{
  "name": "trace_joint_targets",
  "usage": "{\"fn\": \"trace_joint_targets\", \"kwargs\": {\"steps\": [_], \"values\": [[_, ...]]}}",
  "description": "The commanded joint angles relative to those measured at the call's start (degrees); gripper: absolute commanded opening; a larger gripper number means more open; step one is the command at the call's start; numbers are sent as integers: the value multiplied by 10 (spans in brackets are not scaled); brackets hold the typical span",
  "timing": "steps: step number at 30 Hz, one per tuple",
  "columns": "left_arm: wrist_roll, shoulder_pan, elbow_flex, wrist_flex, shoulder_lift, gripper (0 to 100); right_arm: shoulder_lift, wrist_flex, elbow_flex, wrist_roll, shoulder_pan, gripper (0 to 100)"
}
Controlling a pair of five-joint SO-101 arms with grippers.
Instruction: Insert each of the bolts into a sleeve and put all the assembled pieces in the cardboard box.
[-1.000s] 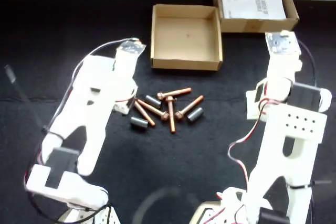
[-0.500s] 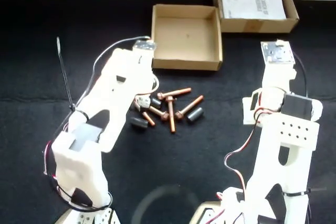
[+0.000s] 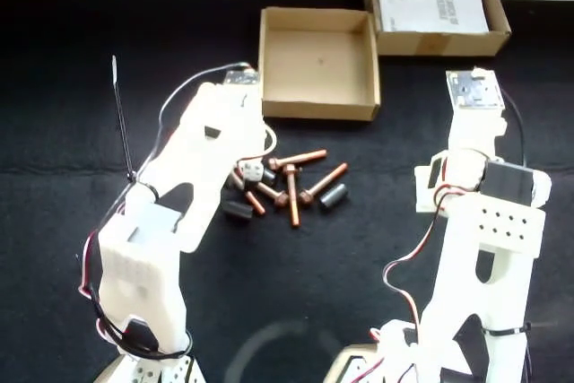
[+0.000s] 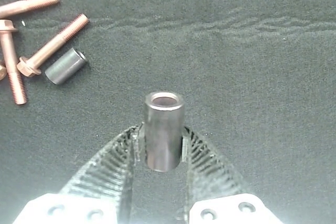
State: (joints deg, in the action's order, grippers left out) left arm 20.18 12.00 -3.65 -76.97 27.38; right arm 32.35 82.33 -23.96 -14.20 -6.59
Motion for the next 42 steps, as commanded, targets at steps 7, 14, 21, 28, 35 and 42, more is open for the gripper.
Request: {"fn": "trace_joint_targets", "kwargs": {"steps": [7,14,21,28,35,42], "values": [[86,-22,-22,35,48,98,24,-6,3,3,-4,6],[136,-23,-29,-8,50,98,18,-6,3,4,-3,6],[140,-24,-28,-40,50,99,18,-7,6,4,-1,6],[190,-50,-27,-40,50,235,18,-7,2,4,-1,6],[193,-64,-28,-35,51,258,18,-7,1,4,-2,6],[193,-64,-69,-40,107,255,18,-7,1,4,-1,6]]}}
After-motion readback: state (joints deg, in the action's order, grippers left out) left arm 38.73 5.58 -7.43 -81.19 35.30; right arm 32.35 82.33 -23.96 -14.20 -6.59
